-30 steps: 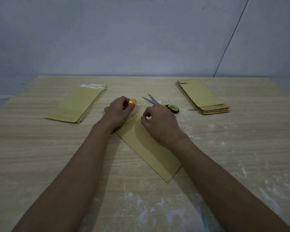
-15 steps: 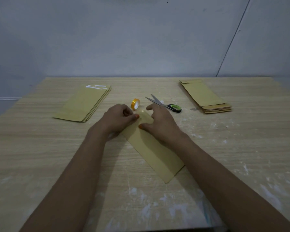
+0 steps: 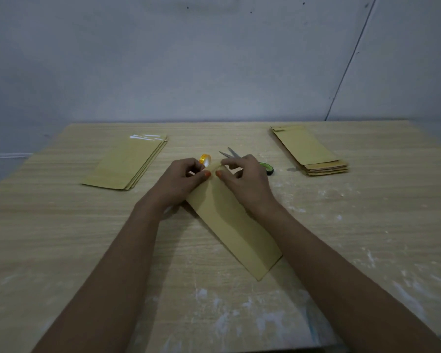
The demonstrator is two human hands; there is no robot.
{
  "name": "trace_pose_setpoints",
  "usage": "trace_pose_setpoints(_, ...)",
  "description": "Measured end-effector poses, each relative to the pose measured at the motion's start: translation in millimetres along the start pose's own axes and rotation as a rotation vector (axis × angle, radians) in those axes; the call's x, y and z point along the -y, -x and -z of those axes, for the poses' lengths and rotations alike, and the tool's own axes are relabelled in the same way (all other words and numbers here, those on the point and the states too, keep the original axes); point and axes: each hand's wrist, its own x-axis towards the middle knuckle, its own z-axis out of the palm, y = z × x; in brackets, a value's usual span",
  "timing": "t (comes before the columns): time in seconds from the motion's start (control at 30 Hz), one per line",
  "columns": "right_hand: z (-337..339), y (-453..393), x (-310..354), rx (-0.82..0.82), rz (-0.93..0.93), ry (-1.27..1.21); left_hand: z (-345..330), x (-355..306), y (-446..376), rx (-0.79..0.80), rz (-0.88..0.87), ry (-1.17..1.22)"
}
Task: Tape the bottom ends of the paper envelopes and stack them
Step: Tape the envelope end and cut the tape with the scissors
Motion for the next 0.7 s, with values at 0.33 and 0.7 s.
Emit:
trace_pose_setpoints(0.33,14,-9,2,0.008,-0.347,-0.410,-11,-14,3,0.000,-0.039,0.157)
trace_pose_setpoints(0.7,30,-26,-11,-0.147,-0.514,-0.497,-8,-17,-1,-0.154,0.112,0.511)
